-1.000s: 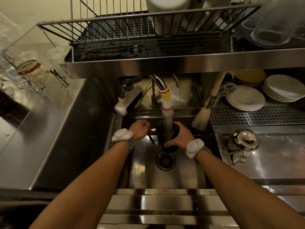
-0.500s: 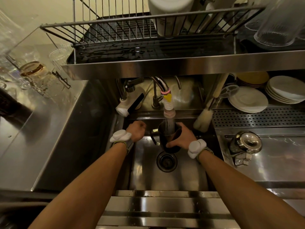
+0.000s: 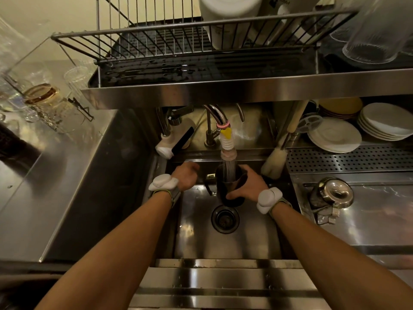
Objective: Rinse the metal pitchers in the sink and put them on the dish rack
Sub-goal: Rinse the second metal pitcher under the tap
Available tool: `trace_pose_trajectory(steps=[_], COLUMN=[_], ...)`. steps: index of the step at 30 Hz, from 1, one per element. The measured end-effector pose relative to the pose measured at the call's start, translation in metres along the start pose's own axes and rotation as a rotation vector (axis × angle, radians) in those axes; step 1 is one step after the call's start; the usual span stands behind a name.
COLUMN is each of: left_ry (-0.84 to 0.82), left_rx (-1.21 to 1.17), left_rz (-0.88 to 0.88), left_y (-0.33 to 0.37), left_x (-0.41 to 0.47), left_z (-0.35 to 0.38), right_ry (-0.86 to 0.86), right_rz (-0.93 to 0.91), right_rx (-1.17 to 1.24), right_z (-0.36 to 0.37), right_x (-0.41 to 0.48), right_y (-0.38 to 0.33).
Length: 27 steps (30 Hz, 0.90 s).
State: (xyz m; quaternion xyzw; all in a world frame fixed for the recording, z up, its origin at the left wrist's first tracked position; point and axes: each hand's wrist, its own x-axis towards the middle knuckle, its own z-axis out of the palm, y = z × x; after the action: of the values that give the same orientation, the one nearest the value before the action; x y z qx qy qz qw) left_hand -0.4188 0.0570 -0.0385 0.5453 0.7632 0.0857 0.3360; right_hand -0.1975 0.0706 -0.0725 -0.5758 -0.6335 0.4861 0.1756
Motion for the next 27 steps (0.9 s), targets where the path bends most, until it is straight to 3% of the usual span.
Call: trace_pose_trajectory(steps=[9,16,27], left_ry=[-0.071,-0.063,-0.2], left_rx=[0.057,-0.037,-0.211], left_rz=[0.092,0.131,0.111], left_y=[0.016,0.018,0.035], left_x=[-0.009,-0.016,-0.02], left_z=[0.005,0.008,0.007], right_ry=[0.08,0.131,-0.157], right_rz=[-0.004,-0.003,-0.053], right_rx=[0.061,0.079,-0.025], right_z=[0.008,0.01,0.011], right_x=[-0.003,-0.004,0.004], right_y=[-0.006,-0.01,0.012])
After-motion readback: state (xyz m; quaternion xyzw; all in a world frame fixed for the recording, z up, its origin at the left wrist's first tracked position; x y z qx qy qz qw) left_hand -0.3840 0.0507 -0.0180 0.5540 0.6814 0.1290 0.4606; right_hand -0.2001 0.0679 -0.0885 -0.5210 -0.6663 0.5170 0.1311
